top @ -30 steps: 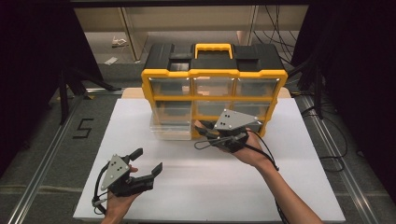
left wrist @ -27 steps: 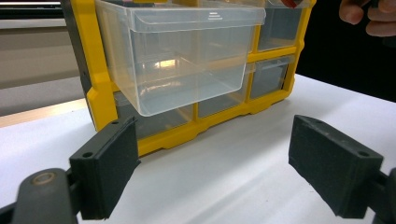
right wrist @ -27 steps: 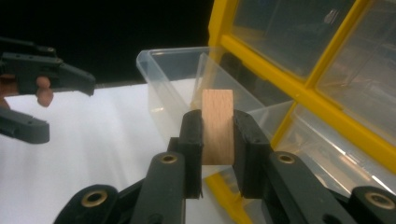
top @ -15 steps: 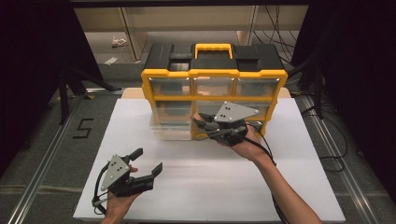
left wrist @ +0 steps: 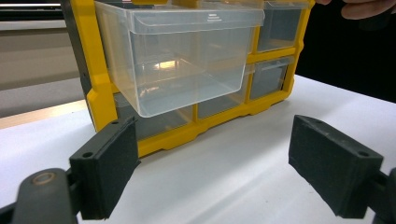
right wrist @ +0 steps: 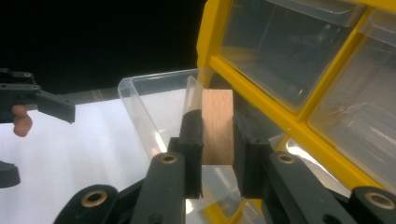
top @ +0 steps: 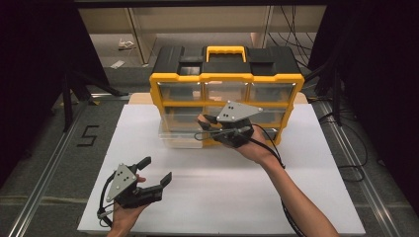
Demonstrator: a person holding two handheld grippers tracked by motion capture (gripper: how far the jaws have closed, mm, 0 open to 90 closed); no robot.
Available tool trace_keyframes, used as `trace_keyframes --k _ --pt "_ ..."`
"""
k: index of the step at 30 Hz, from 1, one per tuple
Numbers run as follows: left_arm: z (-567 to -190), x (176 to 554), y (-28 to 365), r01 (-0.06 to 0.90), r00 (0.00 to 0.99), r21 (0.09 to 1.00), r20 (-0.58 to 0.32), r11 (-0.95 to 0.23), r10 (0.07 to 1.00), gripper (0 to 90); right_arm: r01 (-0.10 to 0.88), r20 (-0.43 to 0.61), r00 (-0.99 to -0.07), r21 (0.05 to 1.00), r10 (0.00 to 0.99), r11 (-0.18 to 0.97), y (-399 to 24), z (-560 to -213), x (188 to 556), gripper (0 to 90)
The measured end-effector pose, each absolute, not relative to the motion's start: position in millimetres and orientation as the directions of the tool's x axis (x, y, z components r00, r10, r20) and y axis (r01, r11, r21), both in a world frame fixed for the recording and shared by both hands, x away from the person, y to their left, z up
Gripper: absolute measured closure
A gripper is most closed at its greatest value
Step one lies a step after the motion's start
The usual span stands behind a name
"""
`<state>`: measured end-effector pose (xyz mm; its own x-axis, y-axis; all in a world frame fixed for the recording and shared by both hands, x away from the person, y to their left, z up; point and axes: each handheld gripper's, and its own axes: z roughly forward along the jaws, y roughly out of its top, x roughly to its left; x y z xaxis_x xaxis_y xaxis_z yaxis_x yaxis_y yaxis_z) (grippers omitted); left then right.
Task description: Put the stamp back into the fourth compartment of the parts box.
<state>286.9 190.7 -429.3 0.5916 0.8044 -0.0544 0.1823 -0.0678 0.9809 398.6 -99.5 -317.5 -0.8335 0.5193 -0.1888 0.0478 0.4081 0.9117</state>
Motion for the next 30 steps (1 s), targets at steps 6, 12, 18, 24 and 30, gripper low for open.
trace_keyframes --k 6,12,18,24,30 --pt "-430 287 189 0.182 0.597 0.981 -0.05 -0.074 0.801 15.7 0.054 -0.186 -0.837 0.908 0.515 0.416 -93 -317 404 75.8" --pt "-429 287 191 0.18 0.593 0.981 -0.055 -0.066 0.804 15.7 0.055 -0.193 -0.838 0.901 0.511 0.43 -87 -317 407 75.8" --pt "-429 287 191 0.18 0.594 0.981 -0.053 -0.069 0.803 15.7 0.062 -0.189 -0.842 0.897 0.506 0.438 -80 -316 411 75.8" --pt "-429 287 191 0.18 0.594 0.981 -0.054 -0.067 0.803 15.8 0.072 -0.188 -0.843 0.889 0.504 0.452 -75 -315 415 75.8" --pt "-429 286 190 0.179 0.595 0.981 -0.052 -0.069 0.802 15.8 0.081 -0.185 -0.845 0.883 0.502 0.462 -70 -315 418 75.7"
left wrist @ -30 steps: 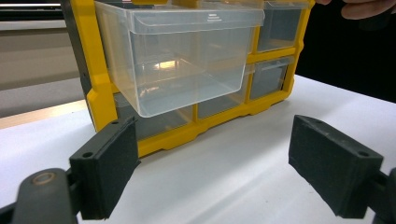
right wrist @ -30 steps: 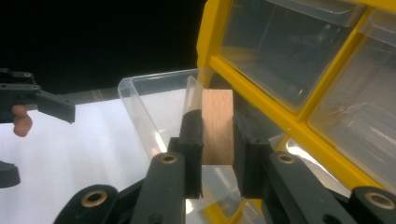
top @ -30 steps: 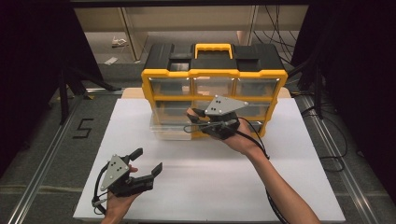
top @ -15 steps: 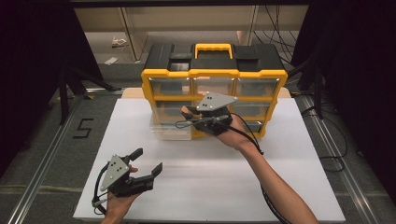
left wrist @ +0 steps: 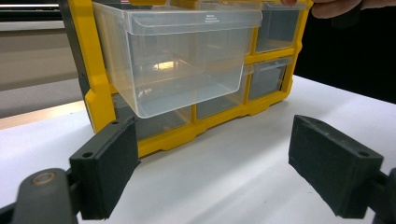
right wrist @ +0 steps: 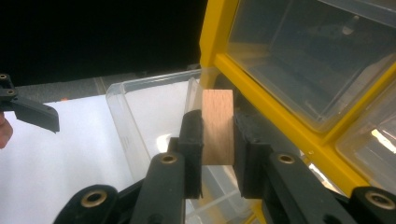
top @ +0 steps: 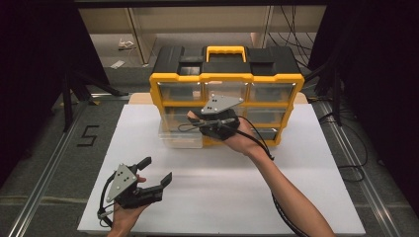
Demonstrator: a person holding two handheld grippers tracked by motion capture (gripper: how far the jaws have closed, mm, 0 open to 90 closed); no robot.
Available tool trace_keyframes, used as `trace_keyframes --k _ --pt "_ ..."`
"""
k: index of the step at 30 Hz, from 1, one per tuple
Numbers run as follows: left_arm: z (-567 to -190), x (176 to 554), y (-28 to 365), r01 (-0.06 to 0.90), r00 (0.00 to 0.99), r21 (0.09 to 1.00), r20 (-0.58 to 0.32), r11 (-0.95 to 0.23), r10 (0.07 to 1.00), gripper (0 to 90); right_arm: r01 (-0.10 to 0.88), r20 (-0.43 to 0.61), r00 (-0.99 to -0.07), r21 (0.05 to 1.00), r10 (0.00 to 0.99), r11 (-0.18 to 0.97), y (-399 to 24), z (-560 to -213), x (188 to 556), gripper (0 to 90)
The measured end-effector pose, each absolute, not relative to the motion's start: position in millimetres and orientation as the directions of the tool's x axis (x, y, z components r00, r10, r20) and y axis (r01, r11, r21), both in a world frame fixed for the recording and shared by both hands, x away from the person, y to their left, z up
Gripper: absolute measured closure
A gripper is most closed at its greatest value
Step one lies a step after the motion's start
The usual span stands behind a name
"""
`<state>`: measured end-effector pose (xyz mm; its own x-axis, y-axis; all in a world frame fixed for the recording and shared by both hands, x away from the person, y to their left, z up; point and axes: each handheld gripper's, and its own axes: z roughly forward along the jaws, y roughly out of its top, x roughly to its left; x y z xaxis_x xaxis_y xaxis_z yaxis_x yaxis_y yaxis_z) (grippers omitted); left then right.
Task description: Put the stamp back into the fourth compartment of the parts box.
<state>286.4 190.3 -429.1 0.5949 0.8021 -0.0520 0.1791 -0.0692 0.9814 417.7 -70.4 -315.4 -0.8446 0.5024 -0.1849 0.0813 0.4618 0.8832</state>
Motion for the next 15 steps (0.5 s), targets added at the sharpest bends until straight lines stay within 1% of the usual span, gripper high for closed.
trace_keyframes --k 15 --pt "-429.4 286.5 189.8 0.18 0.595 0.981 -0.049 -0.073 0.802 15.7 0.106 -0.173 -0.858 0.861 0.483 0.497 -65.7 -321.5 420.0 75.6"
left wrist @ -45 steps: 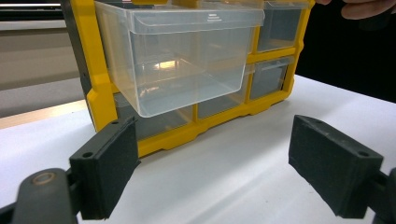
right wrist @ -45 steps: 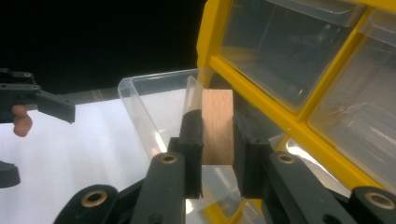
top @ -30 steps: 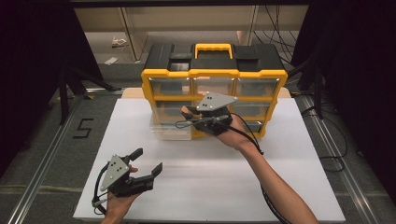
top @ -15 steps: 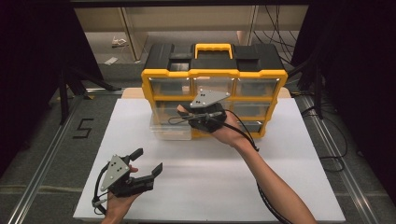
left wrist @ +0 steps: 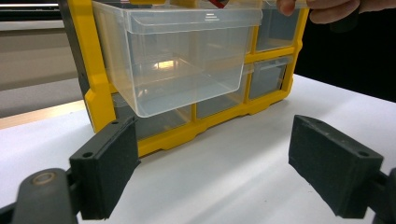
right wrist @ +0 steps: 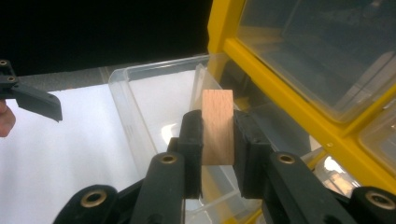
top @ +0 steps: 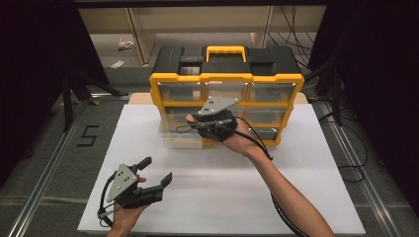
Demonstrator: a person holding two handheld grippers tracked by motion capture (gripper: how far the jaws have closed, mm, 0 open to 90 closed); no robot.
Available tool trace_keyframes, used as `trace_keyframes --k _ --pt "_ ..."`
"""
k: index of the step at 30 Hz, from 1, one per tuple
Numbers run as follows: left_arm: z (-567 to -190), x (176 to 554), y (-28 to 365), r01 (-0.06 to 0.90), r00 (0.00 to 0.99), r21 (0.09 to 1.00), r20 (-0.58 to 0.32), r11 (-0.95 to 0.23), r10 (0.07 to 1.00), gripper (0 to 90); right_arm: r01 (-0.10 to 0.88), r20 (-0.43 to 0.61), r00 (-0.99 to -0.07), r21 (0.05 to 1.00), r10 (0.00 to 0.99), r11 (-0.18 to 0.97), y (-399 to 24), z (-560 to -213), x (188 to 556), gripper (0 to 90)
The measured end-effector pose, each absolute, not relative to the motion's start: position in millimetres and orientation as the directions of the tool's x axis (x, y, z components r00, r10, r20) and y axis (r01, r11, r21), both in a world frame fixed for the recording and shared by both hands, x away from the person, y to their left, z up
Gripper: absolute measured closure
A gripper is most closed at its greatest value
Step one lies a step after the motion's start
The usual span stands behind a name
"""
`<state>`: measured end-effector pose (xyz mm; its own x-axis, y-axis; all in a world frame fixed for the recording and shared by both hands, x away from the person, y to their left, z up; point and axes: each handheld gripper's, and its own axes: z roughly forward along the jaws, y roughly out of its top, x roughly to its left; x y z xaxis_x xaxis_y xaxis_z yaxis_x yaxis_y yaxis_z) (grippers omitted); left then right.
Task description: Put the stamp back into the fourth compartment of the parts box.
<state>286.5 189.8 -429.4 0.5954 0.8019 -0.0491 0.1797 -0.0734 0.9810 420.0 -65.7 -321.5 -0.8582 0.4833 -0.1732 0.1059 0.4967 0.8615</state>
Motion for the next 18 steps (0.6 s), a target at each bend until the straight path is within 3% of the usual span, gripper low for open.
trace_keyframes --k 9,18 --pt "-429.4 286.7 189.8 0.181 0.596 0.981 -0.05 -0.074 0.802 15.8 0.101 -0.179 -0.863 0.855 0.473 0.508 -63.4 -323.5 419.9 71.6" --pt "-429.5 286.8 189.6 0.181 0.596 0.981 -0.049 -0.074 0.802 15.8 0.085 -0.183 -0.859 0.87 0.478 0.486 -65.0 -315.4 414.2 53.5"
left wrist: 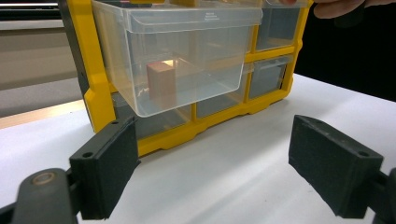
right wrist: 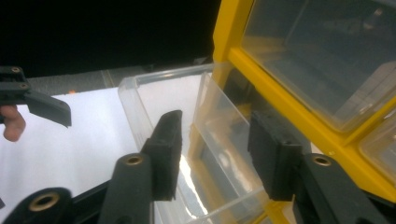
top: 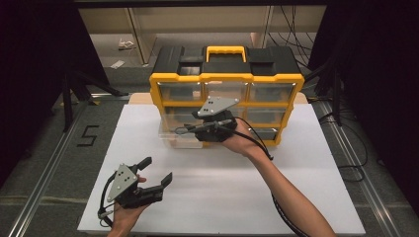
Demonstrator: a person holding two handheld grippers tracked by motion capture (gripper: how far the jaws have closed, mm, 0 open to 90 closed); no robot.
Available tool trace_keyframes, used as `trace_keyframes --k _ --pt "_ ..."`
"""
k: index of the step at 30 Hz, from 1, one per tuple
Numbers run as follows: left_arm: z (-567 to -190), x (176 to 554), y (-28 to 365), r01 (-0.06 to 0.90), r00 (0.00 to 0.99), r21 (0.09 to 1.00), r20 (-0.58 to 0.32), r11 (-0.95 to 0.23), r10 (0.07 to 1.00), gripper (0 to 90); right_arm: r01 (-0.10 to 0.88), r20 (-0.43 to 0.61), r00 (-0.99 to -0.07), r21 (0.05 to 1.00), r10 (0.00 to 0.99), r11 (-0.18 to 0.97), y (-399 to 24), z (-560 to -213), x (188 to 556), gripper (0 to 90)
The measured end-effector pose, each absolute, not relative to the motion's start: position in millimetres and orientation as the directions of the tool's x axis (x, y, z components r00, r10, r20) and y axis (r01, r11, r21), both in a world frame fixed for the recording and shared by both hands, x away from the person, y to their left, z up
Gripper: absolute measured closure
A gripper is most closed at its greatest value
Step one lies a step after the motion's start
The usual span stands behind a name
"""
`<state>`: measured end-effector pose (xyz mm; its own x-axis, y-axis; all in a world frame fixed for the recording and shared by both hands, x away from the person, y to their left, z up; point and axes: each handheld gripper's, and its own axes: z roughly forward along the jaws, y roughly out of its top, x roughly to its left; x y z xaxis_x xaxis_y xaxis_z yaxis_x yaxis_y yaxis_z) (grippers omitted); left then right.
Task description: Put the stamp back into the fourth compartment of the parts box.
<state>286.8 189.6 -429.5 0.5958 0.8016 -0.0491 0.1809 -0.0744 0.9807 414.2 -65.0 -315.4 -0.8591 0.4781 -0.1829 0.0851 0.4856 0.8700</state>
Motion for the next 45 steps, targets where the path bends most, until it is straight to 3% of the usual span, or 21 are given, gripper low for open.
trace_keyframes --k 9,18,45 --pt "-429 287 190 0.182 0.594 0.981 -0.05 -0.073 0.803 15.8 0.041 -0.217 -0.853 0.878 0.474 0.477 -64 -312 403 36.5" --pt "-429 287 190 0.182 0.593 0.981 -0.049 -0.074 0.804 15.8 0.041 -0.181 -0.859 0.908 0.479 0.416 -70 -312 392 23.2" --pt "-429 286 190 0.181 0.592 0.981 -0.05 -0.072 0.804 15.8 0.066 -0.081 -0.883 0.954 0.463 0.293 -88 -324 358 21.0"
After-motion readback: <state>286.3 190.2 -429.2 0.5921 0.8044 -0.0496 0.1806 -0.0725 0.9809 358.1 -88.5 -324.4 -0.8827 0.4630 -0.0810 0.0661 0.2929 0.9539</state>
